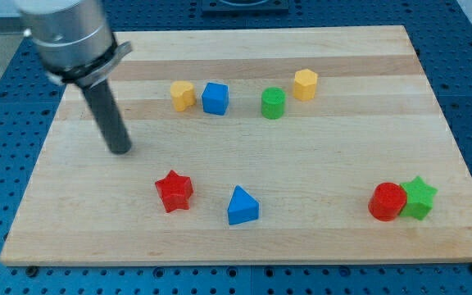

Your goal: Push the red star into the blue triangle

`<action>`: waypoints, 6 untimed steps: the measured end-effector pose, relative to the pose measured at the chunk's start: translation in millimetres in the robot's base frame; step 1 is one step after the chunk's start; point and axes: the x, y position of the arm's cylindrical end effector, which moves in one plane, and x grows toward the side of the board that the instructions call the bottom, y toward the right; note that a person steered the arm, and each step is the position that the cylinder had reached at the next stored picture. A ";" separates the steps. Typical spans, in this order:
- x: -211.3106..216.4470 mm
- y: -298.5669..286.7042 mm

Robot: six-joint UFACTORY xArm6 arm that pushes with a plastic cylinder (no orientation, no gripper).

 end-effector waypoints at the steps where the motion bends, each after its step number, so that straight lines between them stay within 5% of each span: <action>1: 63.5 18.7; 3: 66.6 132.0; 5: 31.0 81.1; 6: -41.4 50.6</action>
